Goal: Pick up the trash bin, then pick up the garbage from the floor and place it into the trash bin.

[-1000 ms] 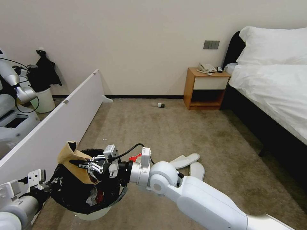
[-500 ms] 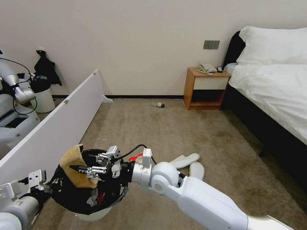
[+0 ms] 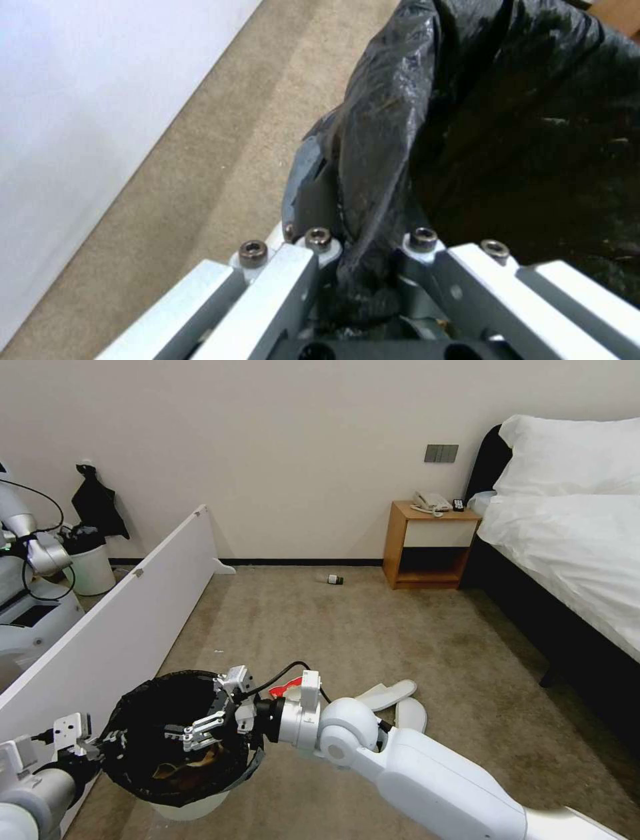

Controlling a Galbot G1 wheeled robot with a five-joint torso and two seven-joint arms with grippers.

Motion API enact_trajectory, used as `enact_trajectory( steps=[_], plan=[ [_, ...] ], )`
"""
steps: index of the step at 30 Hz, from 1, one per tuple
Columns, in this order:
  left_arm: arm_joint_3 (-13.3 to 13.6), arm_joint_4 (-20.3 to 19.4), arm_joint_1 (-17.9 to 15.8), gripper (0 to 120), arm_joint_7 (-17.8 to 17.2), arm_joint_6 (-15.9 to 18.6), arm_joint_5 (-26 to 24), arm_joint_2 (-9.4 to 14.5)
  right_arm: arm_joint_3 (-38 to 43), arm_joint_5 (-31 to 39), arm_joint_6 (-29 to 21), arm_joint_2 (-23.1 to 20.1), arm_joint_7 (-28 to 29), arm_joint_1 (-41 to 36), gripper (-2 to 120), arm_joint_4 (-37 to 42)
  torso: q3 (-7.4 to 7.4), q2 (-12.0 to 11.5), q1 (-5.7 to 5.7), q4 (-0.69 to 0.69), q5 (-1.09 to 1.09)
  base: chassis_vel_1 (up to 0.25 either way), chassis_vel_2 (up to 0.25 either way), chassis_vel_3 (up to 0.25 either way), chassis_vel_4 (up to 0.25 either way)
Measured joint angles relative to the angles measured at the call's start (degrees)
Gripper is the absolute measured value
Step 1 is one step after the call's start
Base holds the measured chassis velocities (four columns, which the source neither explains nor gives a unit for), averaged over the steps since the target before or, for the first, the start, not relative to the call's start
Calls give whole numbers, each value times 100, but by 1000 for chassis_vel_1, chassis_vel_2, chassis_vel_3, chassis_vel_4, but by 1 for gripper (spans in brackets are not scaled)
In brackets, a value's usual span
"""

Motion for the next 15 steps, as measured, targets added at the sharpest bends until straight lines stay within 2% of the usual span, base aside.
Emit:
enact_trajectory(
  steps=[9,15],
  plan=[
    [-3,-18,-11,4,-11,0,-8,-12,89,53,-46,-453,68,-113,100,228,0,0,0,1,0,0,0,0,0],
    [-27,-17,-8,4,-14,0,5,-30,733,0,-40,-501,248,-347,100,315,0,0,0,1,1,0,0,0,0]
  ],
)
